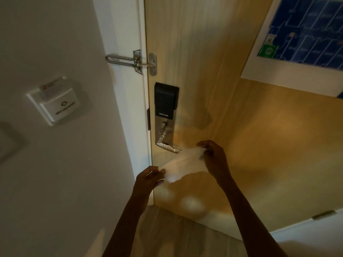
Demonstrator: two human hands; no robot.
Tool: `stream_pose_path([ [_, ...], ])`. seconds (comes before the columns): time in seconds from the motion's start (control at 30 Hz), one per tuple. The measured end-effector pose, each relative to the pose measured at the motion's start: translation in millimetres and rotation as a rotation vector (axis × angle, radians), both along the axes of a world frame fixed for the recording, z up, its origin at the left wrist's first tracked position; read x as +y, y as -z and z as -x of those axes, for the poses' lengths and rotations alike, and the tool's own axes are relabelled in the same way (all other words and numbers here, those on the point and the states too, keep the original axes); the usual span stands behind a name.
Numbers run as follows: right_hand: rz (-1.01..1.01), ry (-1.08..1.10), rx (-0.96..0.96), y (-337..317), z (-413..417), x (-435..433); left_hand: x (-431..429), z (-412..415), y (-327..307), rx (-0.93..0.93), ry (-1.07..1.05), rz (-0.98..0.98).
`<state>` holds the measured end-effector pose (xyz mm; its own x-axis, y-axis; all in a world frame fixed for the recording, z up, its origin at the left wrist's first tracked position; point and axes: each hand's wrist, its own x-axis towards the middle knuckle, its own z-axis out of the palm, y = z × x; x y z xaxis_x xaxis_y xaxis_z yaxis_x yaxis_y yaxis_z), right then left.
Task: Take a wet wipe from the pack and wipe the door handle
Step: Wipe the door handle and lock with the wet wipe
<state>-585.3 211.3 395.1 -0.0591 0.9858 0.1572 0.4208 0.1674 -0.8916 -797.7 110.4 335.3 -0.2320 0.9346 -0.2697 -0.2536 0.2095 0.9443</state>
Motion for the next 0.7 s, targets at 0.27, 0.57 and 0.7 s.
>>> stream_pose_path([
  [0.27,-0.162,-0.156,-0.252,-13.3,30.3,30.9,0.7,2.1,23.3,0.063,0.096,0.125],
  [0.57,-0.331,-0.058,-0.557,-6.3,68.6,53.9,30.4,-6.8,49.2,-0.100,0.227,0.254],
  [0.7,-0.245,-0.015,-0.653,10.8,71.0,49.3,41.8,10.5,63.9,-0.026,0.258,0.359],
])
